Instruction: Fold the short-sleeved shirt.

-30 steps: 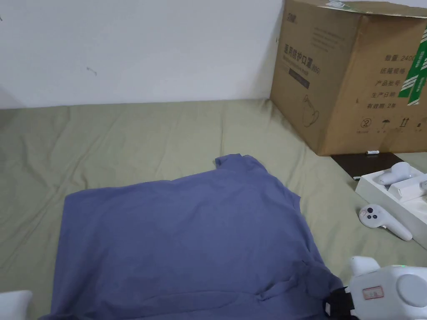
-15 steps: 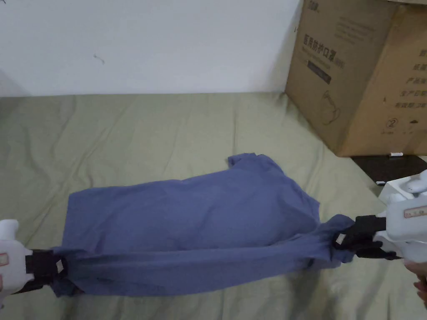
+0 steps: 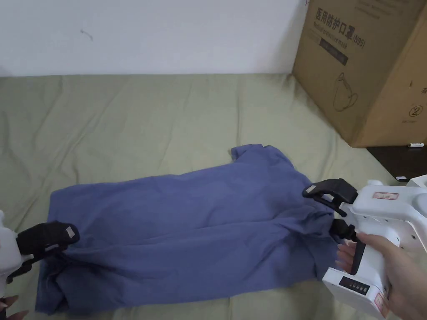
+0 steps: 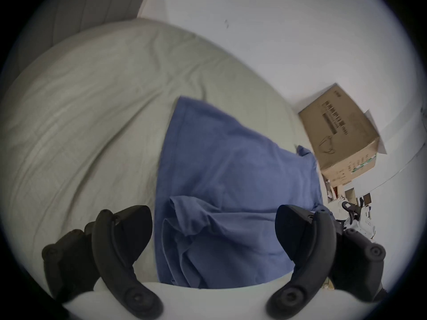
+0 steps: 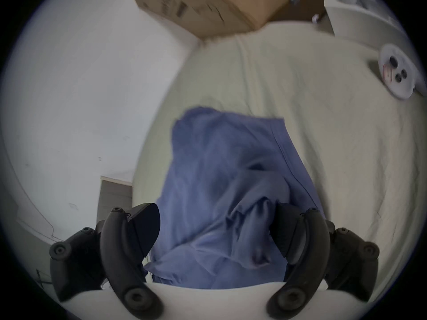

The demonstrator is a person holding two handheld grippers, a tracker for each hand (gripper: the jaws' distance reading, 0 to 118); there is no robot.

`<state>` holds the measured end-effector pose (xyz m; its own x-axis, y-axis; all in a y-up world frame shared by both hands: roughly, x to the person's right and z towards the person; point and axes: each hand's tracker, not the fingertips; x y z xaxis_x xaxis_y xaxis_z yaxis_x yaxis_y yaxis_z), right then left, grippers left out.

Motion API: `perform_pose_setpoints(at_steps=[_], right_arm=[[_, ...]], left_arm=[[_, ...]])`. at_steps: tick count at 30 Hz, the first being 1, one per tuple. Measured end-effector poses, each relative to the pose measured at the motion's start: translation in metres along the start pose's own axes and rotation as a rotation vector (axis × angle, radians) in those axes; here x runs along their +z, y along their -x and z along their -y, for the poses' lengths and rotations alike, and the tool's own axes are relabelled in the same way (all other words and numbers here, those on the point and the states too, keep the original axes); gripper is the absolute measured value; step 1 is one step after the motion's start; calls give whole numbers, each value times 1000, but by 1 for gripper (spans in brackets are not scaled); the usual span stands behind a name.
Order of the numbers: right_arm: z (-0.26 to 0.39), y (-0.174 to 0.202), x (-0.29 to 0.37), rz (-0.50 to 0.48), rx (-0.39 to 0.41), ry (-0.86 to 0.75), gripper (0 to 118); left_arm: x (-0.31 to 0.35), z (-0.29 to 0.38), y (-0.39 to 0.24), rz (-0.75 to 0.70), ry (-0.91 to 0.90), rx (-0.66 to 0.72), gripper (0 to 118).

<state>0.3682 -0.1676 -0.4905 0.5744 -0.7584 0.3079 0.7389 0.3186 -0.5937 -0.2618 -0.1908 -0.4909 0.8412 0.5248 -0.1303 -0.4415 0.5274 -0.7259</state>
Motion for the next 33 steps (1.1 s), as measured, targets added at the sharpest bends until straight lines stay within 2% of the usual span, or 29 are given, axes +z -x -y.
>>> perform_pose_setpoints(at_steps=[4, 7, 9, 10, 11, 12, 13, 14, 15, 16, 18, 20, 22, 24, 25, 26, 27, 28, 29, 30, 31, 33], right_arm=[[30, 29, 58, -94, 155, -174, 100], [62, 62, 108, -116, 348, -271, 100], [91, 77, 138, -128, 487, -359, 99], [106, 81, 150, -131, 544, -395, 99], [121, 85, 160, -112, 598, -435, 98], [132, 87, 166, -102, 630, -462, 94], [142, 89, 171, -94, 655, -469, 69], [149, 92, 175, -77, 675, -471, 27], [157, 96, 176, -26, 701, -488, 0], [159, 92, 177, 15, 718, -508, 0], [153, 88, 178, -83, 711, -440, 0], [154, 89, 176, -54, 724, -439, 0], [149, 90, 175, -38, 752, -413, 0], [149, 92, 174, -48, 756, -385, 0], [148, 90, 172, -51, 755, -379, 0], [146, 89, 168, -59, 752, -354, 0], [144, 87, 164, -60, 747, -332, 0], [144, 85, 162, -58, 744, -321, 0], [144, 82, 159, -52, 740, -310, 0], [143, 79, 157, -52, 735, -299, 0], [142, 77, 155, -54, 730, -290, 0], [146, 76, 154, -47, 727, -273, 0]], left_arm=[[48, 12, -22, 24, -124, -179, 111], [97, 36, -50, -25, -284, -363, 111], [131, 66, -64, -28, -453, -458, 108], [141, 80, -69, -14, -493, -469, 98], [158, 88, -75, -20, -529, -492, 84], [167, 100, -79, -16, -533, -510, 61], [170, 108, -83, -33, -528, -517, 18], [173, 119, -88, -77, -523, -532, 0], [178, 123, -86, -97, -536, -535, 0], [181, 128, -85, -93, -528, -526, 0], [188, 128, -85, -76, -528, -536, 0], [187, 106, -88, -114, -498, -541, 0], [172, 75, -81, -152, -350, -503, 0], [129, 41, -70, -237, -25, -392, 1], [112, 34, -59, -261, 59, -347, 5], [95, 32, -44, -248, 101, -309, 26], [77, 31, -36, -214, 95, -297, 93], [63, 28, -29, -227, 101, -283, 118], [44, 24, -21, -271, 146, -285, 111], [36, 25, -12, -347, 149, -283, 111], [27, 27, -12, -327, 115, -289, 111], [0, 30, -1, -405, 194, -279, 111]])
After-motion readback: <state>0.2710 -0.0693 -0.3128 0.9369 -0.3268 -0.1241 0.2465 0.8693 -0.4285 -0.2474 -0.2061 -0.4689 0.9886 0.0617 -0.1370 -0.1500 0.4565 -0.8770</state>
